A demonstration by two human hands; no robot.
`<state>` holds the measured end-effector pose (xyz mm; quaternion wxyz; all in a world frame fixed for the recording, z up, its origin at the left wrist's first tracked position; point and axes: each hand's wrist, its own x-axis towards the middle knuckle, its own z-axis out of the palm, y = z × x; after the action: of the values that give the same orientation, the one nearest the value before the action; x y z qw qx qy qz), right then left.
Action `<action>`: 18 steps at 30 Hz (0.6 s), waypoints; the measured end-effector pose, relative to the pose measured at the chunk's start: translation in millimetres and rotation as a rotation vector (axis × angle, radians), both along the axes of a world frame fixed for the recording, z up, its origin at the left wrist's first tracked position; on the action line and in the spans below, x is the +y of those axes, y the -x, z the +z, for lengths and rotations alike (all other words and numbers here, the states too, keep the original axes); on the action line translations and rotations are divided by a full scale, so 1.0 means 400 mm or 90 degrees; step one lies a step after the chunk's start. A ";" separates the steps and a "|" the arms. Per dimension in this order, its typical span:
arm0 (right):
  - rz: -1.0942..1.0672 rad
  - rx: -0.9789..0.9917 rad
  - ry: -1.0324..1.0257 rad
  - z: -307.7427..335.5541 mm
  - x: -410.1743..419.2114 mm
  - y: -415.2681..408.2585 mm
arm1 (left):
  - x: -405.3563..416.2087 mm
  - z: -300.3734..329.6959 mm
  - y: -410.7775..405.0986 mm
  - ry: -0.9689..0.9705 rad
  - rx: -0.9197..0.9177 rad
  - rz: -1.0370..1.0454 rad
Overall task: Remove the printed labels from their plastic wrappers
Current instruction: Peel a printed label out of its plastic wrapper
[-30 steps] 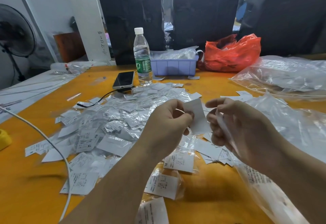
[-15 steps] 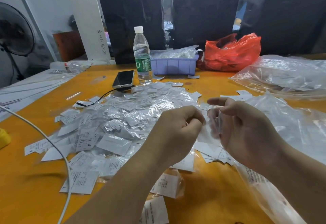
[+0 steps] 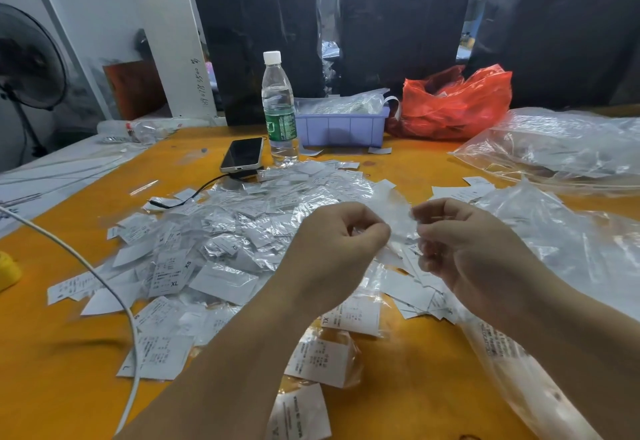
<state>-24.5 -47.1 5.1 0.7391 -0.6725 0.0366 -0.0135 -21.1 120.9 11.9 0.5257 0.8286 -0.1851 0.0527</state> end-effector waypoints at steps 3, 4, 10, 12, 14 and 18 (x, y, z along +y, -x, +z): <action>0.038 0.022 -0.047 0.003 -0.005 0.005 | 0.004 0.001 -0.007 0.067 0.015 0.010; 0.064 0.028 -0.064 0.006 -0.004 0.010 | 0.005 0.002 -0.008 0.079 0.019 0.006; 0.107 -0.016 -0.061 0.019 0.008 0.027 | -0.004 -0.004 -0.002 0.043 0.044 -0.051; 0.060 -0.029 -0.056 0.020 0.005 0.025 | -0.005 -0.008 -0.001 0.025 0.061 -0.065; 0.039 -0.047 -0.063 0.022 0.000 0.024 | -0.002 -0.005 -0.001 0.017 0.075 -0.065; 0.059 -0.096 -0.015 0.025 -0.001 0.031 | 0.005 0.002 -0.007 0.060 0.090 -0.044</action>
<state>-36.8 -47.4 15.2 0.7474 -0.6618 -0.0503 -0.0294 -18.4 122.8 12.5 0.5770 0.7979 -0.1736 -0.0153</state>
